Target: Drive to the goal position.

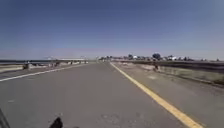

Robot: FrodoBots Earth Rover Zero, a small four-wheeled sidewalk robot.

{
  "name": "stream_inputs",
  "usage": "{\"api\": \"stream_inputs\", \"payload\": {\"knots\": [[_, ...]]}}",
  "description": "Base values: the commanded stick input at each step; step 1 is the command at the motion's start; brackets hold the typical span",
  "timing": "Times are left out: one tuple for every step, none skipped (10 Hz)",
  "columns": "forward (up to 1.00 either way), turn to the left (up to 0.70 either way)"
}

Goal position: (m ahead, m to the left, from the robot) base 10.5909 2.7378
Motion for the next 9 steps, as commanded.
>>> {"api": "stream_inputs", "payload": {"knots": [[1.00, 0.00], [1.00, 0.00], [1.00, 0.00], [1.00, 0.00], [1.00, 0.00], [1.00, 0.00], [1.00, 0.00], [1.00, 0.00], [1.00, 0.00]]}}
